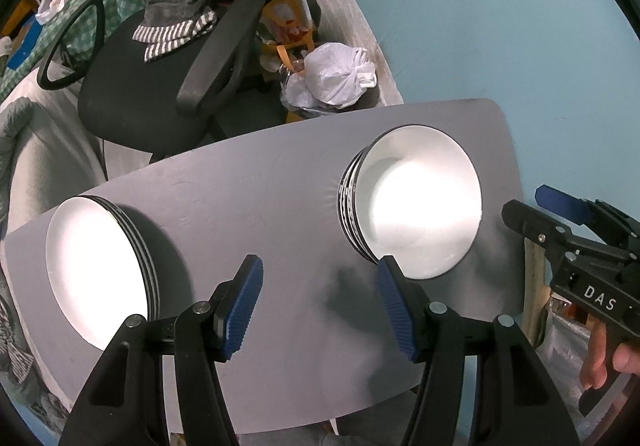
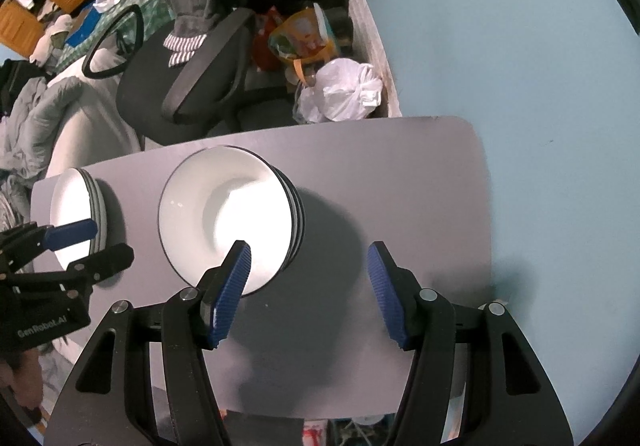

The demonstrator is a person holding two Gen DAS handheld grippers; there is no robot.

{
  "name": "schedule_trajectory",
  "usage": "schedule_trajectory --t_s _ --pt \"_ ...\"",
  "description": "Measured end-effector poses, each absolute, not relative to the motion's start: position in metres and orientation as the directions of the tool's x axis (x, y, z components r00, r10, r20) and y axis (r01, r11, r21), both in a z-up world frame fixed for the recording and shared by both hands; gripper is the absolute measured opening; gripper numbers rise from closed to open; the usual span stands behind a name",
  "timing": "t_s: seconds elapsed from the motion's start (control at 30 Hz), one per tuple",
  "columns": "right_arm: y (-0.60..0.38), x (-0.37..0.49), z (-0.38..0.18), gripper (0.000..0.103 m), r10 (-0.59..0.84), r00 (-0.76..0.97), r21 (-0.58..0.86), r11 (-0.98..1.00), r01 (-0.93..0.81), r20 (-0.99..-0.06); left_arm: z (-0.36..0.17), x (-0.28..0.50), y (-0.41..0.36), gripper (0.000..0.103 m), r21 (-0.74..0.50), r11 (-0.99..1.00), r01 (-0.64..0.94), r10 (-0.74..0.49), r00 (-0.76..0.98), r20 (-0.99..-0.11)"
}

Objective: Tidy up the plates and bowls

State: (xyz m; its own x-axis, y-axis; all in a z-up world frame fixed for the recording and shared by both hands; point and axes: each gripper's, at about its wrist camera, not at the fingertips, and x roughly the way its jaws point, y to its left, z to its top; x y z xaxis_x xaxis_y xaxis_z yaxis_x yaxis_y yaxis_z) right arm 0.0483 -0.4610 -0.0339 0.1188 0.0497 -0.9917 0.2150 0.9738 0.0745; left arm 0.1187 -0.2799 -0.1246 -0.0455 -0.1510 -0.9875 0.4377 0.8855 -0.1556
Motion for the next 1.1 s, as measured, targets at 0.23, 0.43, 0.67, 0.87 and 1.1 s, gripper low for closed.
schedule_trajectory --t_s 0.23,0.43,0.67,0.87,1.1 --pt "-0.467 0.050 -0.048 0.060 0.099 0.100 0.117 0.974 0.197 -0.990 -0.140 0.124 -0.282 0.072 -0.193 0.889 0.414 -0.182 -0.066 -0.981" --pt "-0.476 0.055 -0.067 0.060 0.166 0.065 0.176 0.961 0.212 -0.984 -0.160 0.134 -0.285 0.072 -0.219 0.905 0.365 -0.197 -0.099 -0.976" --pt "-0.484 0.064 -0.089 0.060 0.227 0.030 0.228 0.945 0.235 -0.973 -0.178 0.140 -0.290 0.072 -0.217 0.918 0.333 -0.192 -0.109 -0.975" --pt "-0.488 0.066 -0.105 0.060 0.274 0.021 0.270 0.925 0.269 -0.961 -0.190 0.146 -0.289 0.072 -0.281 0.925 0.257 -0.248 -0.156 -0.956" --pt "-0.491 0.069 -0.116 0.060 0.297 0.005 0.286 0.912 0.293 -0.955 -0.200 0.151 -0.287 0.072 -0.301 0.930 0.211 -0.266 -0.181 -0.947"
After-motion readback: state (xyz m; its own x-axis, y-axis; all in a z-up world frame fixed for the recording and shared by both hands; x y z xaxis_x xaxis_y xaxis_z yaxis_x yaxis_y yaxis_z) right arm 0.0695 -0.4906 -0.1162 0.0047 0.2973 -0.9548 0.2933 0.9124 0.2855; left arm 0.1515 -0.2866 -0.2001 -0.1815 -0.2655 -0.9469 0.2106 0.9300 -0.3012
